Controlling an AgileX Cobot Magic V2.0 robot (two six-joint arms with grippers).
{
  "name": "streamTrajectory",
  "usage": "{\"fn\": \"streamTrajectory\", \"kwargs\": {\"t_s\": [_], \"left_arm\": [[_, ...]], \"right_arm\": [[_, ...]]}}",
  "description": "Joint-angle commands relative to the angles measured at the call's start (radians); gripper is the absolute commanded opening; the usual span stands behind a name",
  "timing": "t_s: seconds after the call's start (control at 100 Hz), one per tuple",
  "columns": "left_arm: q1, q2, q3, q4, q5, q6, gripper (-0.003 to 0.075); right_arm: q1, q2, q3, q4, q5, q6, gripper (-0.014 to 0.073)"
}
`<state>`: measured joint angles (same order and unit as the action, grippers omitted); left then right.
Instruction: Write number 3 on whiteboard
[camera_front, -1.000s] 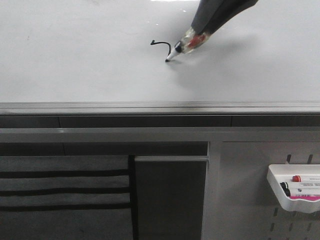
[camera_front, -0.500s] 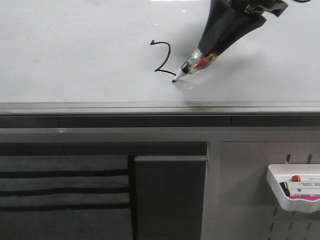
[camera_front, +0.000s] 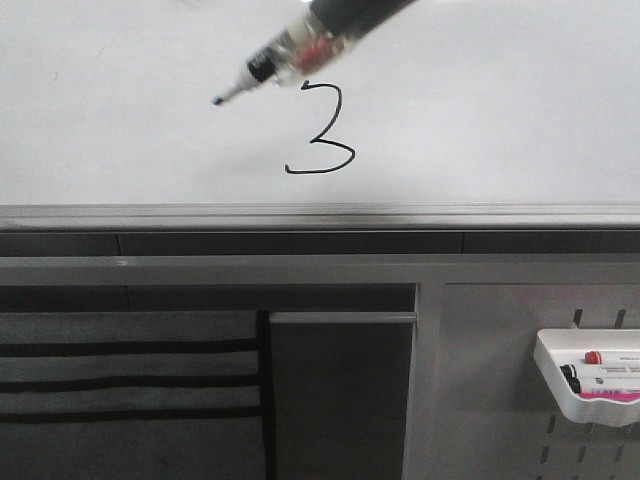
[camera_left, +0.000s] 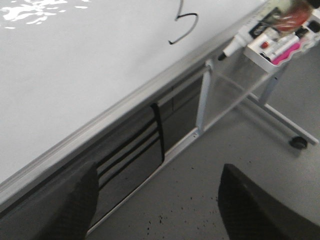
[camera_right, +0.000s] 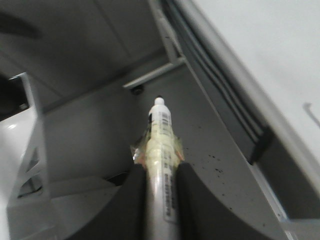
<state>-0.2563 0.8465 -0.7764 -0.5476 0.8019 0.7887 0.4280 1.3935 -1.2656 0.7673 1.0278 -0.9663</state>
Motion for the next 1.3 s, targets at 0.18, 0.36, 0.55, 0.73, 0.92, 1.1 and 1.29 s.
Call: {"fn": "streamTrajectory", "kwargs": {"t_s": [0.18,0.36,0.55,0.73,0.92,1.1,1.29], "left_arm": [[-0.216,0.144,-0.138,-0.040,0.079,0.146,0.0472],[-0.375,0.281,-0.200,-0.040,0.061,0.189,0.0472],[-0.440,0.412,-0.290,-0.040,0.017,0.204,0.0472],[-0.456,0.456,-0.357,-0.050,0.017,0.211,0.0472],[-0.456,0.456,-0.359,-0.044,0.023,0.211,0.0408],[-0.456,0.456,-0.359,-0.060,0.021,0.211,0.0217],[-0.456,0.456,-0.359,-0.063,0.021,0.211,0.0110]], "right_arm": [[0.019,-0.182,0.101,0.023,0.052,-0.194,-0.0001],[0.019,-0.182,0.101,0.018,0.057,-0.329,-0.0001],[0.019,-0.182,0.101,0.018,0.041,-0.381,-0.0001],[0.019,-0.182,0.101,0.016,0.022,-0.381,-0.0001],[0.019,-0.182,0.101,0.016,0.010,-0.381,-0.0001],[0.019,-0.182,0.101,0.018,0.008,-0.381,-0.0001],[0.019,-0.182,0.101,0.018,0.037,-0.381,-0.0001]]}}
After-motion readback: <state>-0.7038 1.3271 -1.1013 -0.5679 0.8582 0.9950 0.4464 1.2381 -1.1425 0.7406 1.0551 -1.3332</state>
